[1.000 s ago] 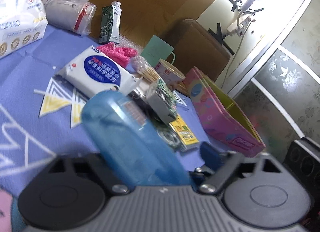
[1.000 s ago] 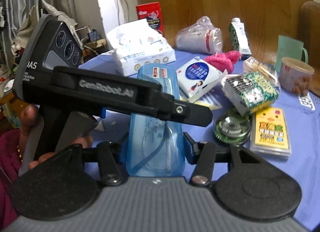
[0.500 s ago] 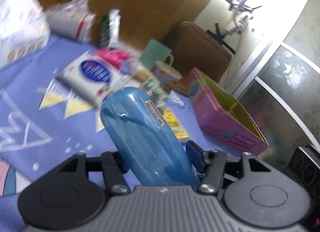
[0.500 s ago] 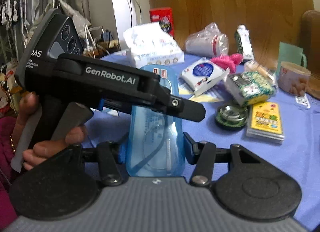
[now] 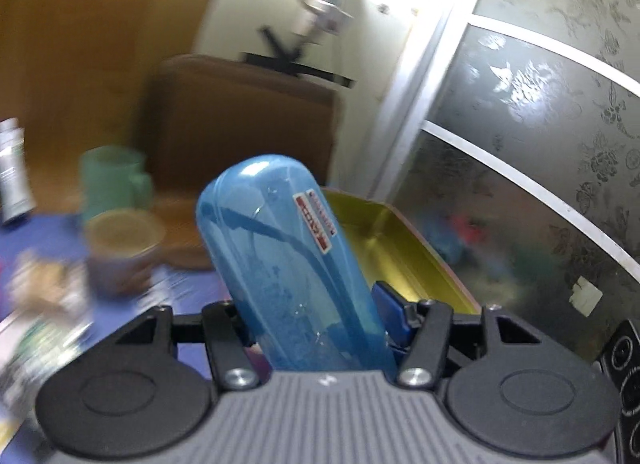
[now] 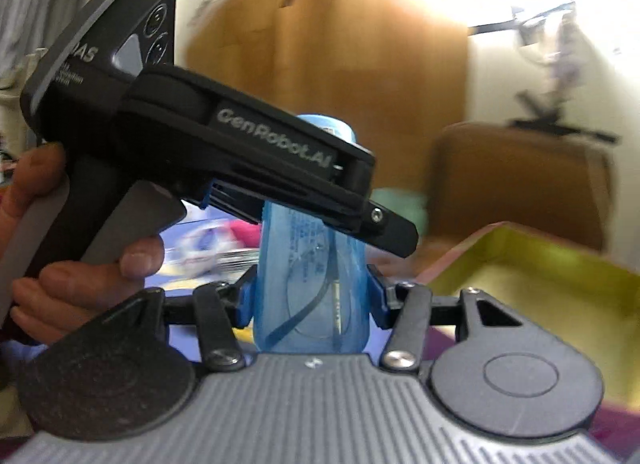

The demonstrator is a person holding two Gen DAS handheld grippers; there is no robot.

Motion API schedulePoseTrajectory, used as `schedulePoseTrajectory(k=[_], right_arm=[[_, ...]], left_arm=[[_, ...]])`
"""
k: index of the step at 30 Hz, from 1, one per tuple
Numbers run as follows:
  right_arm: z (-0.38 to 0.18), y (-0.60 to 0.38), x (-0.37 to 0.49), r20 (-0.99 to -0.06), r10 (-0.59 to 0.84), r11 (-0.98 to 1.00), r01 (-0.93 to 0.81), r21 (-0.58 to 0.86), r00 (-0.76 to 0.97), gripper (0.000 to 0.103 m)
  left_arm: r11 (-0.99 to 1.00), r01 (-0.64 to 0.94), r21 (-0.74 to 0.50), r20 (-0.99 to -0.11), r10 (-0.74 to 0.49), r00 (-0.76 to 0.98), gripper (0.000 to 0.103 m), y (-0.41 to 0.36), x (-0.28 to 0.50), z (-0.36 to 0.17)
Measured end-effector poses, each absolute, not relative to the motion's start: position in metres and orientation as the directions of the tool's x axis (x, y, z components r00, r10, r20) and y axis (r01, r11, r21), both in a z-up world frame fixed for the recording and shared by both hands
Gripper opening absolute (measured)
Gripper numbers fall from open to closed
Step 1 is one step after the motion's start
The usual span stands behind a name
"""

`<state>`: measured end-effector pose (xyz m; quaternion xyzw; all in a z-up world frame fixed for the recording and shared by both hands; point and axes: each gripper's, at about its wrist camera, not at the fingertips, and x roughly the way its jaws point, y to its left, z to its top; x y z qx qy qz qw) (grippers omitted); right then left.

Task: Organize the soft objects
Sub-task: 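Carry the blue case into the pink tin and open the left gripper, then move the left gripper to the green VIRJOY box and grasp it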

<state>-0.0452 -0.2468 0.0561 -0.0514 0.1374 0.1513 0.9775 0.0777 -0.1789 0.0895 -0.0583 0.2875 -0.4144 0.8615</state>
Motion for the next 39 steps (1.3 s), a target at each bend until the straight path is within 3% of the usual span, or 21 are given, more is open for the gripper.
schedulePoseTrajectory(k=[8,11,13,17,22,29,35,39], right_arm=[[0.056,-0.329,-0.022,-0.328,0.118,0.990,-0.137,-0.036,0.937,0.056],[0.048,-0.345,-0.013,-0.353,0.076,0.994,-0.099,-0.047,0.932,0.056],[0.042,-0.352,-0.009,-0.377,0.008,0.997,-0.037,-0.069,0.926,0.057],[0.036,-0.373,-0.011,-0.394,-0.058,0.998,0.058,-0.012,0.918,0.057],[0.040,-0.375,-0.026,-0.361,-0.061,0.992,0.097,0.082,0.931,0.057],[0.052,-0.327,-0.047,-0.287,0.060,0.989,-0.018,0.146,0.956,0.057],[0.040,-0.259,-0.046,-0.341,0.237,0.970,-0.201,0.136,0.910,0.057],[0.025,-0.217,-0.029,-0.425,0.322,0.947,-0.289,0.143,0.846,0.057]], left_arm=[[0.629,0.720,-0.293,-0.500,-0.743,0.445,0.056,-0.284,0.099,0.081],[0.647,0.710,-0.278,-0.526,-0.721,0.451,0.065,-0.299,0.101,0.075],[0.662,0.707,-0.249,-0.530,-0.704,0.473,0.077,-0.304,0.097,0.072],[0.663,0.717,-0.218,-0.520,-0.700,0.489,0.082,-0.294,0.086,0.072],[0.650,0.724,-0.230,-0.455,-0.729,0.511,0.088,-0.247,0.067,0.085],[0.712,0.665,-0.224,-0.402,-0.689,0.603,0.090,-0.120,0.036,0.075],[0.887,0.414,-0.207,-0.484,-0.460,0.744,0.091,-0.011,0.038,0.047],[0.926,0.307,-0.221,-0.532,-0.378,0.757,0.091,0.026,0.040,0.026]])
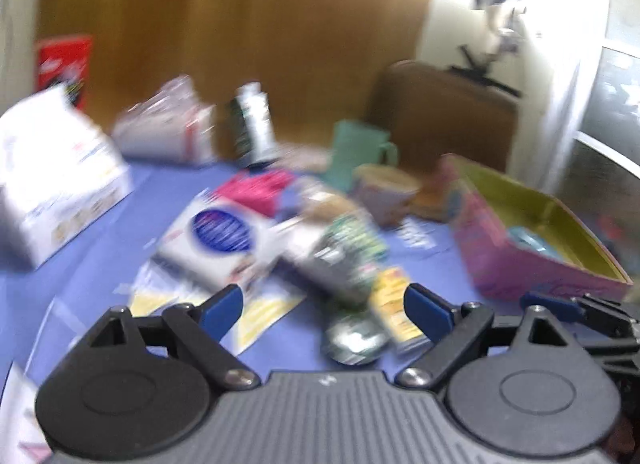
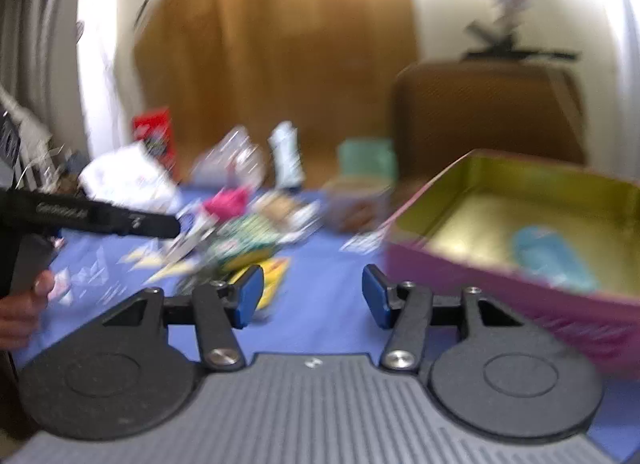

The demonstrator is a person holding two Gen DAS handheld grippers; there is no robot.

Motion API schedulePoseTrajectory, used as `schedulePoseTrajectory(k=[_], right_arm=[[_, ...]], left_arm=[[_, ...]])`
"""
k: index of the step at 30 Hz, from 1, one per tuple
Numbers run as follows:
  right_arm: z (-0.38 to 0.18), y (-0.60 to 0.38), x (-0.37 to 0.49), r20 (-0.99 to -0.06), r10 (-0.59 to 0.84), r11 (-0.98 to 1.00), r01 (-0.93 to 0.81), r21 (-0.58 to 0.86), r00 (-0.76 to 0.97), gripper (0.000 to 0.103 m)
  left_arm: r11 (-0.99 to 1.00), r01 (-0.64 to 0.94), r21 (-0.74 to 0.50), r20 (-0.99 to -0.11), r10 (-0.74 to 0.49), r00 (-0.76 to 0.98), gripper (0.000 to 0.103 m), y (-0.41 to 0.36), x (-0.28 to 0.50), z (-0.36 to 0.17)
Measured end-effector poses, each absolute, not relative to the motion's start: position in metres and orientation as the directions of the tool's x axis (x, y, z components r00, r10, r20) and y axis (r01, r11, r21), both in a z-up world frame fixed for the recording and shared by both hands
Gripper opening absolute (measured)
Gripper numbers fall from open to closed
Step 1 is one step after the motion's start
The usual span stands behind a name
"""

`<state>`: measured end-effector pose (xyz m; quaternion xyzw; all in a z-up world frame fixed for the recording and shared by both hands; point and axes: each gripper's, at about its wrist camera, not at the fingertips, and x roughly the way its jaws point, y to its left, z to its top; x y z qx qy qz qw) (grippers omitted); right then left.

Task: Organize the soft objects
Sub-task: 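Move the left gripper to the green VIRJOY box and grasp it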

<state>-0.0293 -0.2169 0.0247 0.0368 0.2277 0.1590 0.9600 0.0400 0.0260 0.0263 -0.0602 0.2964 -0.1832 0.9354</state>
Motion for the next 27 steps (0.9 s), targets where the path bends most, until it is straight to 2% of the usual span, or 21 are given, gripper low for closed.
schedulePoseTrajectory(k=[5,9,10,14,17,21,22,24,25,27], right_arm=[[0.013,-0.177,-0.006,-0.509,0.337,0.938,-0.331,0.106,0.792,0.059],[0.019,-0.169,0.015,-0.530,0.344,0.937,-0.317,0.145,0.775,0.059],[0.020,-0.167,0.019,-0.528,0.349,0.937,-0.307,0.168,0.774,0.061],[0.022,-0.160,0.046,-0.527,0.351,0.933,-0.241,0.268,0.774,0.084],[0.019,-0.151,0.066,-0.538,0.369,0.917,-0.204,0.342,0.758,0.088],[0.010,-0.136,0.084,-0.565,0.322,0.938,-0.177,0.298,0.760,0.091],[0.009,-0.132,0.084,-0.559,0.309,0.945,-0.184,0.268,0.770,0.090],[0.009,-0.130,0.084,-0.554,0.320,0.945,-0.214,0.249,0.768,0.064],[0.010,-0.131,0.082,-0.554,0.328,0.942,-0.218,0.256,0.765,0.058],[0.013,-0.134,0.076,-0.549,0.331,0.941,-0.225,0.254,0.768,0.055]], left_arm=[[0.923,0.268,-0.276,-0.551,-0.380,0.743,0.091,0.046,0.042,0.007],[0.917,0.252,-0.310,-0.556,-0.390,0.734,0.091,0.059,0.042,-0.008],[0.910,0.251,-0.330,-0.548,-0.401,0.734,0.091,0.061,0.043,-0.009],[0.886,0.249,-0.390,-0.513,-0.434,0.740,0.091,0.071,0.043,-0.010],[0.872,0.238,-0.428,-0.496,-0.447,0.745,0.091,0.077,0.044,-0.011],[0.865,0.239,-0.441,-0.489,-0.455,0.744,0.091,0.079,0.044,-0.011],[0.865,0.242,-0.439,-0.488,-0.456,0.744,0.091,0.079,0.044,-0.012],[0.864,0.245,-0.439,-0.486,-0.458,0.744,0.091,0.079,0.044,-0.012],[0.863,0.246,-0.442,-0.484,-0.460,0.744,0.091,0.080,0.044,-0.012],[0.860,0.242,-0.450,-0.485,-0.463,0.742,0.091,0.080,0.045,-0.012]])
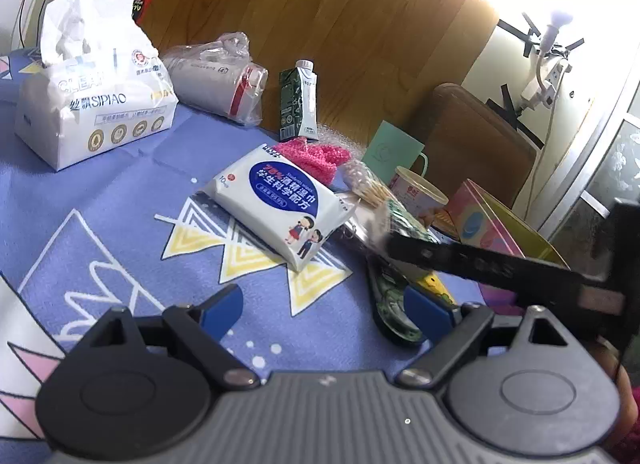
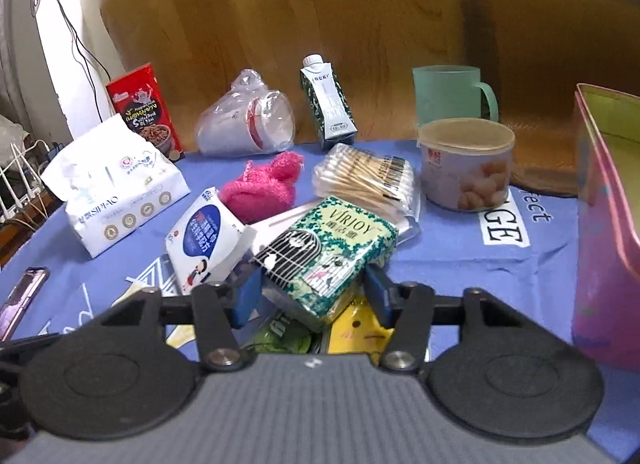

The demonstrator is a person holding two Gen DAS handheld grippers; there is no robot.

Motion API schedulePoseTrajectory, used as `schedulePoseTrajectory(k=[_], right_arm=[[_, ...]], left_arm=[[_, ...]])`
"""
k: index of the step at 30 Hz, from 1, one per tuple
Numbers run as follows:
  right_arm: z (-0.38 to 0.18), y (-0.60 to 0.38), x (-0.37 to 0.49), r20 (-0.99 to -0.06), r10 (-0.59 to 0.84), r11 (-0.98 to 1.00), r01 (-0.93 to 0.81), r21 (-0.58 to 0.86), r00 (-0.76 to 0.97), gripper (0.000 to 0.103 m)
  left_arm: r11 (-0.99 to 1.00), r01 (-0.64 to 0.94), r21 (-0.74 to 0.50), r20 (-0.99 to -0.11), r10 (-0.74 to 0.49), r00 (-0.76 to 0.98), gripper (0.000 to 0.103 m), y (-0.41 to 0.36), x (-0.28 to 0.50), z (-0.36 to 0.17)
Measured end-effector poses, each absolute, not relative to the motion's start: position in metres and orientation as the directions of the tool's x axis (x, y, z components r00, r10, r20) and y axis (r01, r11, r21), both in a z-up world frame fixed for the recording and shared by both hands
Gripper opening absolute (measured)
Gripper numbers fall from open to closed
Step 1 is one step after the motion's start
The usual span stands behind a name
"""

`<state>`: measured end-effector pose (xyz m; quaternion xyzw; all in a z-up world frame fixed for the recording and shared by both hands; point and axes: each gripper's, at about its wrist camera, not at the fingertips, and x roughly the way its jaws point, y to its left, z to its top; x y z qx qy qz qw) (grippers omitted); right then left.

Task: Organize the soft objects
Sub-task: 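Move the left gripper to the green VIRJOY box and grasp it, then carry the VIRJOY box into the pink tin and release it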

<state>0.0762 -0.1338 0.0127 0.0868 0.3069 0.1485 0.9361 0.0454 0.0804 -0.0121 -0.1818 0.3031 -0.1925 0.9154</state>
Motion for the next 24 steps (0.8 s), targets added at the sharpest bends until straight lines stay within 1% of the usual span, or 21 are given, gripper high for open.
schedulePoseTrajectory(k=[4,9,12,15,18,20,21,23,24], right_arm=[[0.023,-0.143,0.046,-0.513,0.375,0.926,-0.282,0.252,0.772,0.053],[0.027,-0.152,-0.015,-0.489,0.478,0.875,-0.443,0.193,0.730,0.054],[0.022,-0.159,-0.047,-0.500,0.477,0.868,-0.478,0.137,0.723,0.054],[0.014,-0.166,-0.065,-0.528,0.444,0.882,-0.456,0.118,0.723,0.055],[0.007,-0.173,-0.070,-0.545,0.404,0.904,-0.410,0.118,0.735,0.059],[0.003,-0.177,-0.074,-0.540,0.381,0.917,-0.382,0.116,0.750,0.076],[0.002,-0.180,-0.076,-0.532,0.375,0.920,-0.374,0.115,0.760,0.078],[0.000,-0.183,-0.080,-0.525,0.382,0.918,-0.380,0.117,0.761,0.078],[-0.001,-0.185,-0.082,-0.522,0.385,0.916,-0.383,0.118,0.761,0.078]], left_arm=[[0.857,0.239,-0.456,-0.484,-0.464,0.742,0.091,0.082,0.044,-0.012],[0.859,0.276,-0.432,-0.493,-0.481,0.725,0.091,0.074,0.040,-0.010],[0.853,0.328,-0.406,-0.504,-0.509,0.698,0.091,0.062,0.032,-0.006],[0.813,0.396,-0.427,-0.513,-0.578,0.634,0.091,0.045,0.020,-0.005],[0.789,0.463,-0.404,-0.518,-0.615,0.595,0.091,0.025,0.009,0.002],[0.775,0.496,-0.391,-0.529,-0.630,0.568,0.090,0.012,0.003,0.007],[0.768,0.509,-0.390,-0.536,-0.638,0.552,0.088,0.005,0.000,0.008],[0.756,0.530,-0.384,-0.560,-0.647,0.518,0.081,-0.008,-0.003,0.009],[0.755,0.535,-0.380,-0.574,-0.646,0.504,0.074,-0.014,-0.004,0.007]])
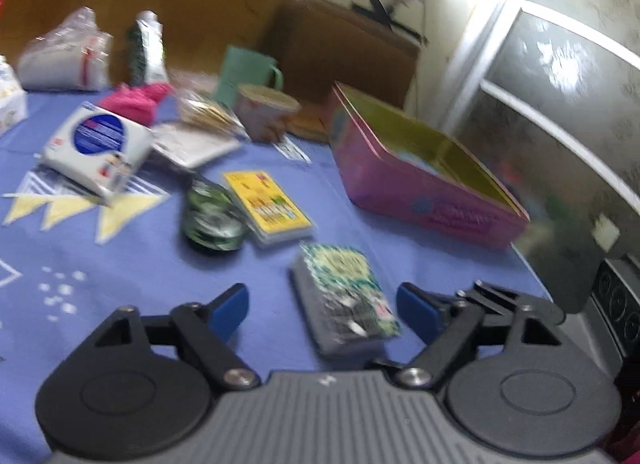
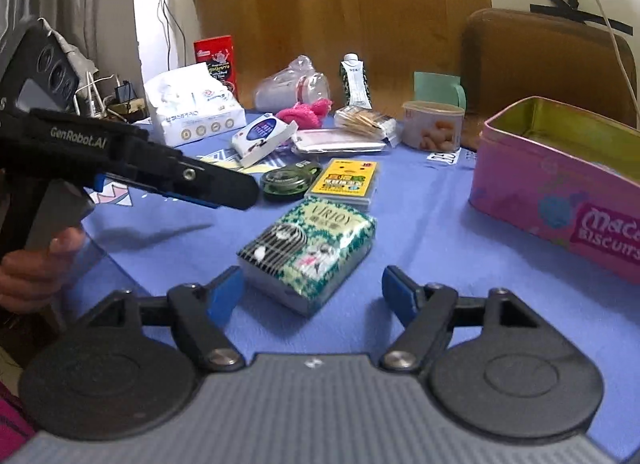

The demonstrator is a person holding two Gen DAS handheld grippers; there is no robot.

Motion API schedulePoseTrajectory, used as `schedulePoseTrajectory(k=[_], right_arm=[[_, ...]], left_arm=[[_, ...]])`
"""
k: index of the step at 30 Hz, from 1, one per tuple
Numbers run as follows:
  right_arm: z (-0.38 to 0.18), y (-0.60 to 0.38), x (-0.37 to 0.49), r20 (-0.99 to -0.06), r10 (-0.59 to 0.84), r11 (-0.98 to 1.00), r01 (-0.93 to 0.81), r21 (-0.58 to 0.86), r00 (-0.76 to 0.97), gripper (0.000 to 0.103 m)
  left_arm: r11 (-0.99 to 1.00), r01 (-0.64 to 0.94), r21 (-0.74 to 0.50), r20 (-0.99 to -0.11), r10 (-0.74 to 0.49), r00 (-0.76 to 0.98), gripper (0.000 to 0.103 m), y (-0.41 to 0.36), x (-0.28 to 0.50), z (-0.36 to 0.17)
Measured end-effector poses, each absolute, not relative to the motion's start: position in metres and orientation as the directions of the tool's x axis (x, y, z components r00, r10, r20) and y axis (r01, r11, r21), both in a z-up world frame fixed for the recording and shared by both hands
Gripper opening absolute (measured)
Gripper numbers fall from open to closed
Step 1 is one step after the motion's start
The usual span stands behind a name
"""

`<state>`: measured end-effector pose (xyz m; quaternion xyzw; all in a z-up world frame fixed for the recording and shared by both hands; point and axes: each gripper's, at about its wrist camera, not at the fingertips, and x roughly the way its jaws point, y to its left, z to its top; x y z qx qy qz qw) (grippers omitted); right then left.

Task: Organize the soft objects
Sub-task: 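Carry the VIRJOY box into the pink tin and release it, then move the left gripper to the green tape dispenser and grasp it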

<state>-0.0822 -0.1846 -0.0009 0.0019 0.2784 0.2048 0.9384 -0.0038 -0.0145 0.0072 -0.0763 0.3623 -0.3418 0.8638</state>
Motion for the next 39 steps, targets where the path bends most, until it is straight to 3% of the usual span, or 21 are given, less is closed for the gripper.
schedulePoseTrajectory(k=[3,5,7,18,22,25,27,28,34,39], right_arm=[[-0.006,-0.185,-0.084,-0.520,0.408,0.905,-0.407,0.124,0.750,0.073],[-0.008,-0.184,-0.084,-0.517,0.409,0.904,-0.412,0.115,0.752,0.056],[-0.007,-0.183,-0.085,-0.509,0.399,0.906,-0.412,0.093,0.763,0.039],[0.038,-0.232,-0.077,-0.289,0.194,0.978,-0.206,-0.012,0.937,0.038],[0.045,-0.263,-0.054,-0.288,0.128,0.991,-0.130,0.013,0.949,0.038],[0.044,-0.279,-0.034,-0.315,0.083,0.997,-0.081,0.021,0.945,0.039],[0.039,-0.289,-0.020,-0.337,0.019,1.000,-0.017,0.011,0.941,0.040],[0.038,-0.294,-0.017,-0.333,-0.011,1.000,0.018,0.018,0.943,0.046],[0.032,-0.303,-0.031,-0.320,-0.043,0.996,0.065,0.057,0.946,0.047],[0.034,-0.294,-0.049,-0.288,-0.054,0.994,0.079,0.075,0.956,0.046]], left_arm=[[0.756,0.540,-0.369,-0.618,-0.634,0.465,0.059,-0.030,-0.003,-0.005],[0.755,0.555,-0.349,-0.620,-0.630,0.467,0.048,-0.039,-0.004,-0.004],[0.758,0.562,-0.332,-0.622,-0.624,0.474,0.047,-0.048,-0.004,0.002],[0.686,0.712,-0.151,-0.501,-0.674,0.543,0.049,-0.139,0.029,0.071],[0.684,0.717,-0.133,-0.509,-0.668,0.542,0.050,-0.181,0.058,0.072],[0.707,0.699,-0.112,-0.535,-0.635,0.557,0.064,-0.205,0.076,0.063],[0.727,0.682,-0.083,-0.555,-0.602,0.574,0.066,-0.218,0.084,0.058],[0.734,0.675,-0.076,-0.562,-0.591,0.579,0.067,-0.220,0.086,0.055],[0.736,0.667,-0.115,-0.522,-0.616,0.590,0.078,-0.200,0.076,0.056],[0.743,0.653,-0.146,-0.512,-0.622,0.593,0.080,-0.175,0.062,0.059]])
